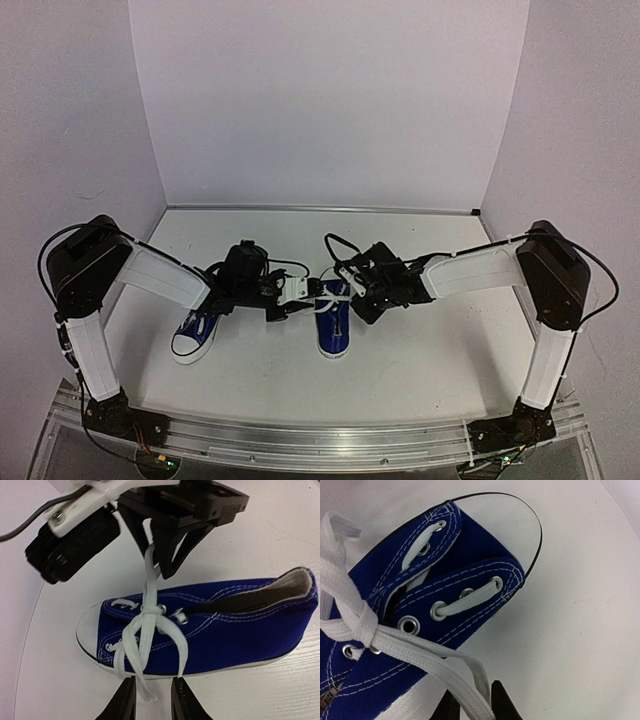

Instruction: Tie the shoes

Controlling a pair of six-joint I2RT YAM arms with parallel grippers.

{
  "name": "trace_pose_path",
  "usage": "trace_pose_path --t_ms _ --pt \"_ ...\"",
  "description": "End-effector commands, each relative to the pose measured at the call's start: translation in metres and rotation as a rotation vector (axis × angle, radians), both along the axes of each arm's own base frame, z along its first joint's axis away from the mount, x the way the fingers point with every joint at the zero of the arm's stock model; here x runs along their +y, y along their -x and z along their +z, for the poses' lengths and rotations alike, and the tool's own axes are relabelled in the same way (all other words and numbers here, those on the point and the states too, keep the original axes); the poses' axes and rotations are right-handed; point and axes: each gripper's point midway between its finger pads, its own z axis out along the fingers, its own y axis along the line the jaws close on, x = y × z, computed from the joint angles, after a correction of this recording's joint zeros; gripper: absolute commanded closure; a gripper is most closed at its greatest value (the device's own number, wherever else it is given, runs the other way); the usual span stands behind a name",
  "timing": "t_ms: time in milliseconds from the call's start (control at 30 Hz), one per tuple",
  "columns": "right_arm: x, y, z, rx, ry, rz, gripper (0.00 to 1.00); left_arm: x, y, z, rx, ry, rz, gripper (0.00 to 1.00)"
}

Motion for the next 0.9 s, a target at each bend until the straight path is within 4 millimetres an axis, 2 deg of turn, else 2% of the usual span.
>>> trace_pose_path --t_ms 0,233,433,633,867 --pt "-0.003 -0.012 0.034 -0.035 -0.08 -0.038 0.78 -0.018 0.009 0.022 -0.054 0.051 -0.064 0.75" --pt "-0.015 -0.016 0.038 -0.023 -0.104 -0.059 0.77 -0.024 0.013 0.014 -0.061 0.027 -0.061 0.8" --pt "-0.018 -0.016 0.037 -0.008 -0.119 -0.062 0.67 -0.03 -0.004 0.0 -0.086 -0.039 -0.024 0.79" --pt "-0.015 -0.014 0.03 0.02 -0.129 -0.059 0.66 -0.035 -0.022 -0.007 -0.111 -0.075 0.019 0.77" --pt "-0.018 -0.015 0.02 0.037 -0.112 -0.084 0.64 -0.033 -0.026 -0.006 -0.142 -0.072 0.041 0.71"
